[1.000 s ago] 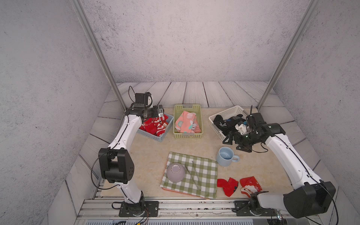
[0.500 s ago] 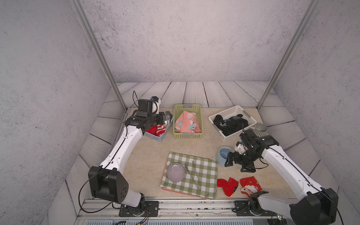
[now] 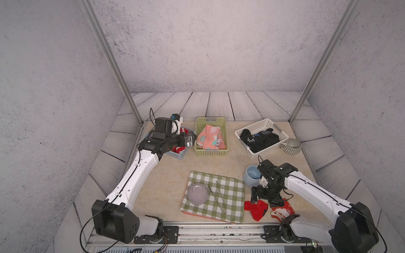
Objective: Sort the socks into the basket by color
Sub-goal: Pick up the sock from the center of the board.
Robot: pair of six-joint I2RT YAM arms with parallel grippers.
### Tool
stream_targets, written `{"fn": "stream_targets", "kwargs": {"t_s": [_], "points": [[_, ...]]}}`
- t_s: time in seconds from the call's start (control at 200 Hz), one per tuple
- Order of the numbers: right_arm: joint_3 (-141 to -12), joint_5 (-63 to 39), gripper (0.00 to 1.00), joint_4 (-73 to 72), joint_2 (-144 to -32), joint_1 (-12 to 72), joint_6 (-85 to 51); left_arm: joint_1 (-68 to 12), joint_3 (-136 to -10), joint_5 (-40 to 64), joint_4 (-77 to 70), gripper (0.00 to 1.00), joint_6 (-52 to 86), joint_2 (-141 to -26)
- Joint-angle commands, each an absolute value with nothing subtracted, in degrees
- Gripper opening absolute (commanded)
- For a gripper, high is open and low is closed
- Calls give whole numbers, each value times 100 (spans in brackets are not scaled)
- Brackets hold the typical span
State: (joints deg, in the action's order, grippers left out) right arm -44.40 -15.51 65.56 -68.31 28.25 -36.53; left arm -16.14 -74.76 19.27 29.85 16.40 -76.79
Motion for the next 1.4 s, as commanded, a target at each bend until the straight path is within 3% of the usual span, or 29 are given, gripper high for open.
{"fn": "stream_targets", "kwargs": {"t_s": [0.0, 0.095, 0.38, 0.49, 0.575, 0.711, 0.761, 0.851, 0.996, 1.131, 1.211, 1.276, 1.396], "points": [[-4298, -1265, 95, 6227, -6857, 2912, -3915, -1693, -7338, 2019, 3054, 100, 1701, -7526], [-4180, -1275, 86, 6120, -7009, 3035, -4015, -1730, -7343, 2064, 3096, 100, 1708, -7515], [-3927, -914, 78, 5845, -7612, 3385, -4141, -1793, -7338, 2082, 3103, 100, 1714, -7451], [-3930, -854, 66, 5785, -7629, 3389, -4132, -1810, -7331, 2066, 3108, 100, 1713, -7402], [-3946, -780, 47, 5757, -7634, 3385, -4123, -1811, -7276, 2137, 3013, 100, 1732, -7327], [-3952, -776, 40, 5603, -7787, 3388, -4074, -1809, -7284, 2256, 2996, 100, 1745, -7313], [-4007, -730, 41, 5634, -7840, 3400, -4060, -1811, -7288, 2275, 2989, 100, 1758, -7328], [-4014, -721, 62, 5630, -7837, 3399, -4070, -1811, -7288, 2318, 2969, 100, 1778, -7339], [-3979, -793, 66, 5617, -7912, 3434, -4096, -1811, -7303, 2333, 2948, 100, 1793, -7340], [-4034, -704, 47, 5660, -7986, 3518, -4131, -1811, -7296, 2317, 2902, 100, 1799, -7348], [-4045, -615, 15, 5697, -7928, 3520, -4156, -1811, -7291, 2339, 2891, 100, 1797, -7356], [-4094, -530, 2, 5771, -7895, 3516, -4166, -1811, -7287, 2348, 2879, 100, 1797, -7341], [-4172, -364, 0, 5936, -7635, 3518, -4218, -1813, -7284, 2347, 2857, 100, 1767, -7300]]}}
